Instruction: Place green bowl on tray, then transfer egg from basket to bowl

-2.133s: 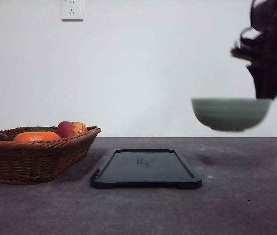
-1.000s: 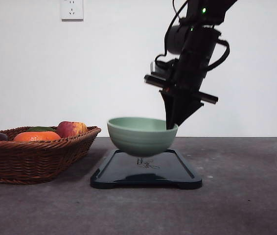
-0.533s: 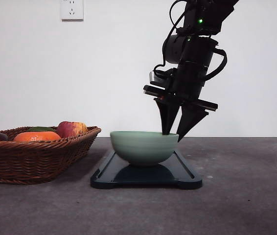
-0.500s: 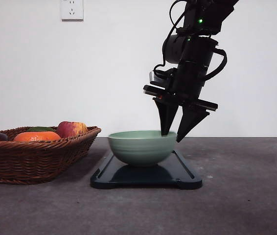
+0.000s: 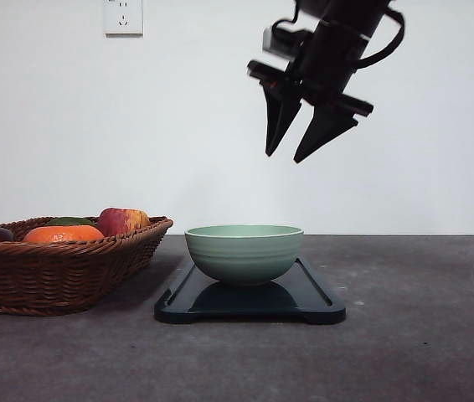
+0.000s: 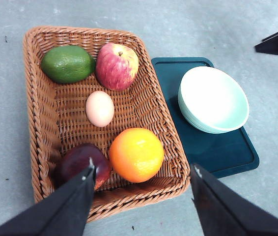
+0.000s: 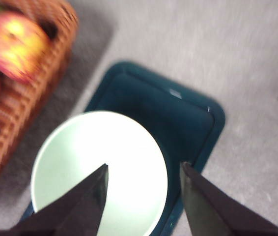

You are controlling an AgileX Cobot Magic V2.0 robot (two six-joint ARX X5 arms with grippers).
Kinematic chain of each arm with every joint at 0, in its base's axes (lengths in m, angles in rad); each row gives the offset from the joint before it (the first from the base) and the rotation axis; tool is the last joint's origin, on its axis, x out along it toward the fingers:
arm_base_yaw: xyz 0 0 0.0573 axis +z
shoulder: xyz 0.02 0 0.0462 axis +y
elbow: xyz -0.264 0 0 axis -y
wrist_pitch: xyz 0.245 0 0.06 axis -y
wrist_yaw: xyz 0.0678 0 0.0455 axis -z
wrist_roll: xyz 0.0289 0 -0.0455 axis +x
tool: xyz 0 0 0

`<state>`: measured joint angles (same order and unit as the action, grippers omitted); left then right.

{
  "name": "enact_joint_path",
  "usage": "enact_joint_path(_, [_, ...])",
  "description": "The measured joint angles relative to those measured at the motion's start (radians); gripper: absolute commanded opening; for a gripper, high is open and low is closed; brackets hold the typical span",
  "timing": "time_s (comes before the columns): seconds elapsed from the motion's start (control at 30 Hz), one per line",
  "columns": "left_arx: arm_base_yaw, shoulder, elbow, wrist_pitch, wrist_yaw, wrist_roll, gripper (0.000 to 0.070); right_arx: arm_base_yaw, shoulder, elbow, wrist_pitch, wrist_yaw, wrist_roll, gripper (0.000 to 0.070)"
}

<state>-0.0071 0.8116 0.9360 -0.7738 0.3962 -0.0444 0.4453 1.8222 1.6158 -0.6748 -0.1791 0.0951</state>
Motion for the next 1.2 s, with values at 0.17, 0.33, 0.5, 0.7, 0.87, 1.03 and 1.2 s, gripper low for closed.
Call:
enact_joint_path(0.17, [0.000,0.000,0.000,0.000,0.000,0.000,0.0387,0.000,-0.150,-0.236,0.164,0.000,0.000,0.0276])
enact_joint_path(0.33, [0.000,0.000,0.000,0.000,0.000,0.000,0.0387,0.000,-0.348,-0.462,0.310,0.000,0.000,0.0276])
enact_joint_path(0.5, [0.000,0.000,0.000,0.000,0.000,0.000,0.0387,0.000,-0.519,-0.657,0.372,0.000,-0.001,0.0276])
enact_joint_path(0.7, [0.000,0.000,0.000,0.001,0.000,0.000,0.0391,0.000,-0.727,-0.848,0.401,0.003,-0.001,0.0276])
enact_joint_path(0.87, [0.000,0.000,0.000,0.006,0.000,-0.001,0.0391,0.000,-0.895,-0.963,0.409,0.023,-0.002,0.0276])
enact_joint_path(1.03, [-0.022,0.023,0.008,0.018,0.000,-0.022,0.0406,0.000,-1.002,-1.017,0.361,0.024,-0.002,0.0276])
enact_joint_path(1.2, [-0.090,0.131,0.094,-0.020,-0.009,-0.042,0.0436,0.000,-1.015,-1.018,0.343,0.024,-0.002,0.0276])
